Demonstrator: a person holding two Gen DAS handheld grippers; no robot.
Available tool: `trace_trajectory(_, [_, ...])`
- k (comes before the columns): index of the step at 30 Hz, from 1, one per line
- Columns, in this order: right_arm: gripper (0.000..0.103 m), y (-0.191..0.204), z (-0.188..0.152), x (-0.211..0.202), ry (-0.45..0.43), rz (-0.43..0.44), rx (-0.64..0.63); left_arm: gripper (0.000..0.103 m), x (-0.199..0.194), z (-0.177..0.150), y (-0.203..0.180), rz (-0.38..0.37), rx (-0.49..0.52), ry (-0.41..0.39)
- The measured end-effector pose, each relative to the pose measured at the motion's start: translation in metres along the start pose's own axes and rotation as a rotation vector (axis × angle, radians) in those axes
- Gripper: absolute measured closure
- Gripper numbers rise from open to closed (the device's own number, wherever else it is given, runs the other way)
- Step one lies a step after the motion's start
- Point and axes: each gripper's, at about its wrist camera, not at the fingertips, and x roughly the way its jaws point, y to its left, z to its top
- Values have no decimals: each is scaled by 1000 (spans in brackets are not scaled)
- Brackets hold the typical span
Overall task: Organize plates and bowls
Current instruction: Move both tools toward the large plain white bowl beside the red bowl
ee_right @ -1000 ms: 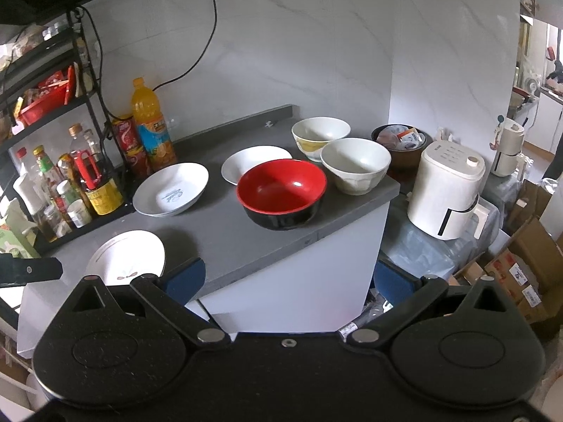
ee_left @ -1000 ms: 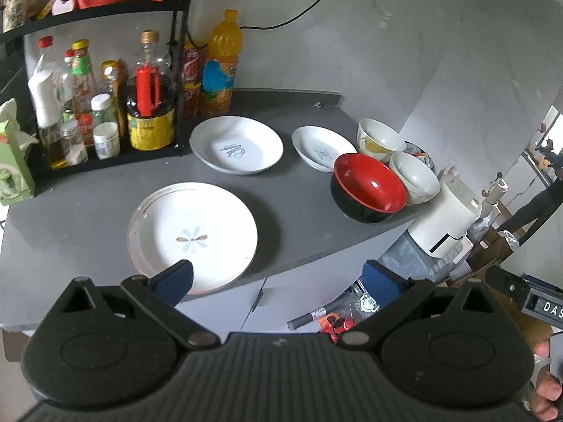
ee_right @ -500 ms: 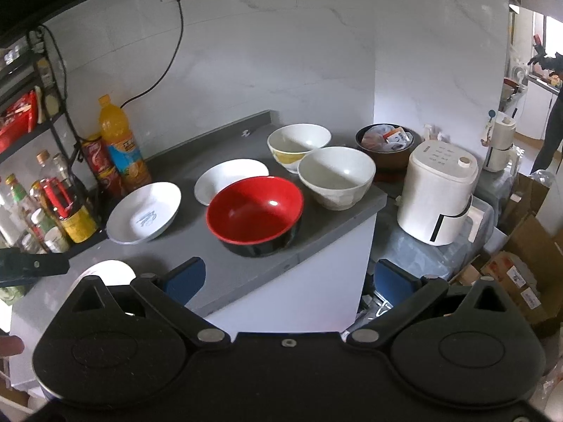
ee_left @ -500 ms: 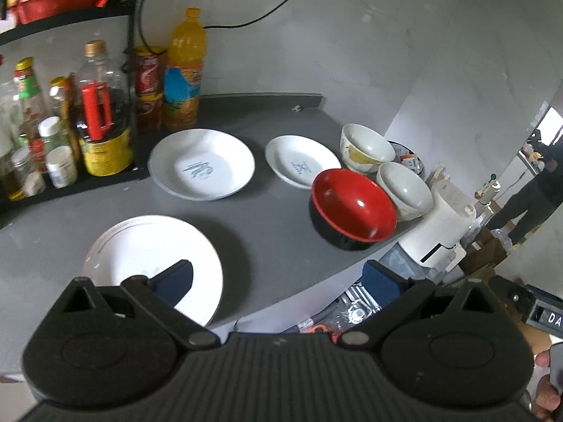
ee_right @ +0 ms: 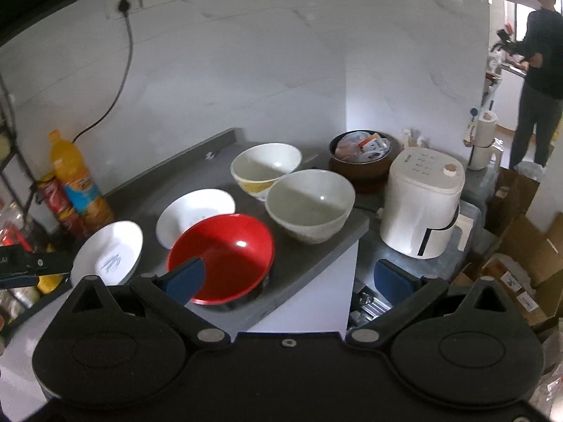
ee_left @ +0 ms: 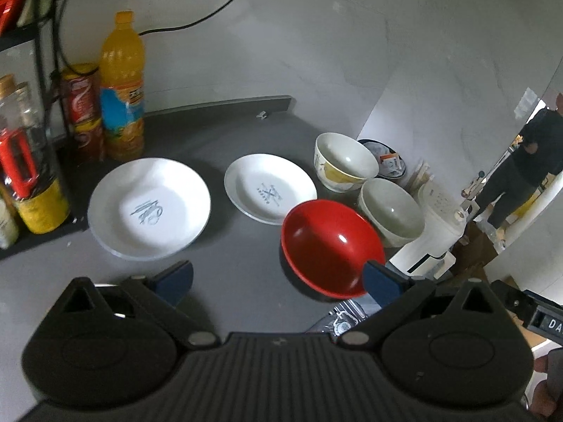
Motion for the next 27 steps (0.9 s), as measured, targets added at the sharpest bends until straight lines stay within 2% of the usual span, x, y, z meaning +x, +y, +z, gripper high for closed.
trace_trajectory(13, [0,-11,15,32,-9,-45,127,1,45,47,-23,-68,121,34])
trace_trajectory(27, [1,-38,29,72,4,-52,127,3,94,62,-60,-87,143,44])
